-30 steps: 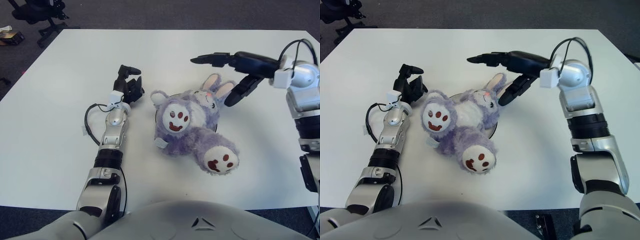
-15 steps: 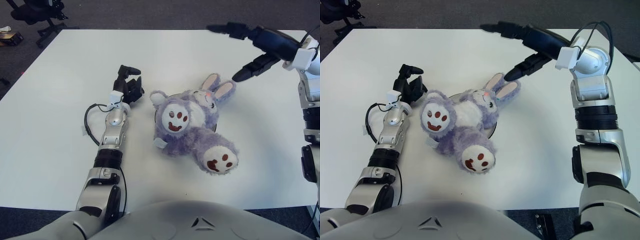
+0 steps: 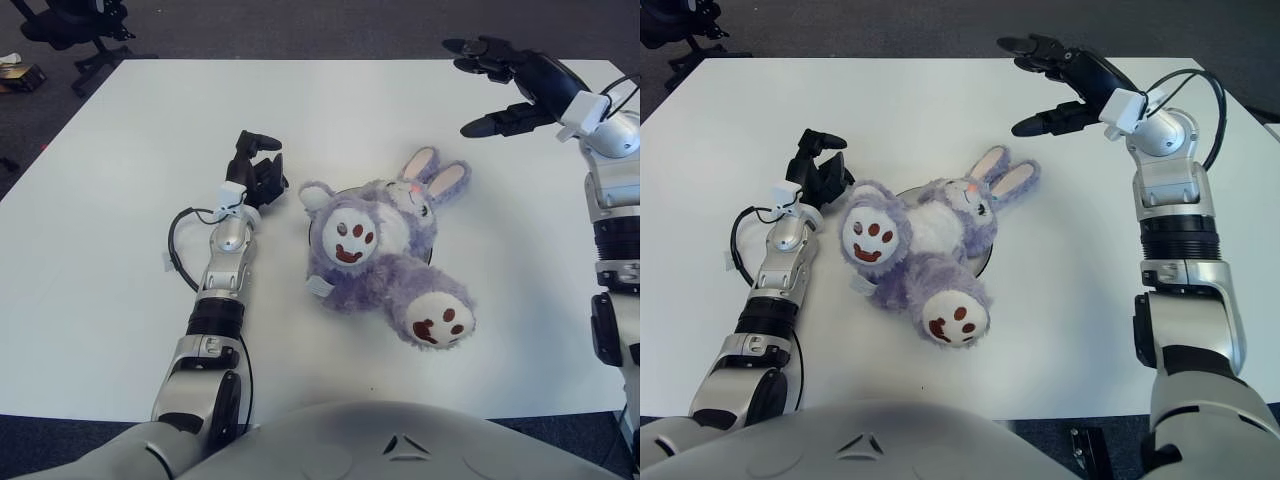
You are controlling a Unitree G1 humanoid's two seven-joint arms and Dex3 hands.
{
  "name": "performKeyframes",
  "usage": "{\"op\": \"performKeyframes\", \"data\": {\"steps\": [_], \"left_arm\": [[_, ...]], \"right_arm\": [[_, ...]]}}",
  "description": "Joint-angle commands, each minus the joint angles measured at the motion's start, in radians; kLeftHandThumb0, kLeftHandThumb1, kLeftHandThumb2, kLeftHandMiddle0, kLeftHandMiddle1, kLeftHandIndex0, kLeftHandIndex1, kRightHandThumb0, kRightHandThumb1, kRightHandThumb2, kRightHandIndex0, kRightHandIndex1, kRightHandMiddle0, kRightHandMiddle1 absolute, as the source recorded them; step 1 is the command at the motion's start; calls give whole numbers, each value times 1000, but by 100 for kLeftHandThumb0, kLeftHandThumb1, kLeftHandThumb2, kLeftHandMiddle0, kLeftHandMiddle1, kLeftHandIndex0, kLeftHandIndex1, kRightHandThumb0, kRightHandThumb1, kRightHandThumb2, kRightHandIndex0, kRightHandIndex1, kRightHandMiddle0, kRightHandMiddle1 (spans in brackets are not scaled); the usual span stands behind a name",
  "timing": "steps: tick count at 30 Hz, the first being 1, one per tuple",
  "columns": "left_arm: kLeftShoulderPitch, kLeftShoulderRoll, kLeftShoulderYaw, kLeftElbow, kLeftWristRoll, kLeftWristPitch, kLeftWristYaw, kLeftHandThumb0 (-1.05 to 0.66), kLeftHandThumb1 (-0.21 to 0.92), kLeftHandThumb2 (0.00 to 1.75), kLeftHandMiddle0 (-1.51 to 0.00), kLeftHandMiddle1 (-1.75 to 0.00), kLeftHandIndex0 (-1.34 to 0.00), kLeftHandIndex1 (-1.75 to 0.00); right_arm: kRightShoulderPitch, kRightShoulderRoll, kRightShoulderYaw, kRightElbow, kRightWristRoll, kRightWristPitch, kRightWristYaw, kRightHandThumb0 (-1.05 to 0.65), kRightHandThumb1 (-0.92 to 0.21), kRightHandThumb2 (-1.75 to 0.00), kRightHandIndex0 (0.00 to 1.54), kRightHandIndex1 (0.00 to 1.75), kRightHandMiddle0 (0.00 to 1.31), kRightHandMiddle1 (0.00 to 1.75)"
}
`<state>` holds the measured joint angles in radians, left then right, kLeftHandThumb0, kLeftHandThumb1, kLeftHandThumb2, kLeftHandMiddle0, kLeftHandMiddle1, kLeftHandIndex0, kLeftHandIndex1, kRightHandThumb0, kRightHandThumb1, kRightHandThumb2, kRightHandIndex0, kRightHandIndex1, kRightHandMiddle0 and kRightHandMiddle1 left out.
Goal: Put the doll into the plate.
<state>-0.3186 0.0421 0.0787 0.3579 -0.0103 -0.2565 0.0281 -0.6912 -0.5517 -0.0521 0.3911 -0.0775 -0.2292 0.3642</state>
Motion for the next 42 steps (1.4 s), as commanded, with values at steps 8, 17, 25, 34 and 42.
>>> {"op": "performKeyframes", "data": {"steps": [8, 17, 25, 34, 42], "left_arm": [[19, 4, 8, 24, -10, -6, -7, -36, 79, 68, -83, -175, -28, -175], [16, 7, 14, 29, -16, -2, -9, -37, 79, 69, -84, -175, -29, -175], [16, 12, 21, 34, -26, -6, -18, -37, 78, 70, -84, -175, -29, -175], [13, 10, 34, 46, -39, -8, -26, -37, 77, 71, -84, -175, -29, -175], [8, 15, 44, 58, -45, -11, -35, -37, 77, 72, -84, -175, -30, -175]], "right_arm": [[27, 127, -121, 87, 221, 44, 10, -4, -92, -10, 71, 117, 54, 107], [5, 164, -162, 336, 283, -210, 125, -1, -81, -38, 60, 143, 48, 123], [9, 190, -196, 424, 340, -235, 190, -1, -70, -59, 59, 149, 48, 129], [16, 214, -243, 516, 359, -344, 183, 0, -50, -98, 54, 155, 43, 162], [42, 216, -239, 546, 323, -432, 131, 0, -41, -120, 52, 171, 37, 174]]}}
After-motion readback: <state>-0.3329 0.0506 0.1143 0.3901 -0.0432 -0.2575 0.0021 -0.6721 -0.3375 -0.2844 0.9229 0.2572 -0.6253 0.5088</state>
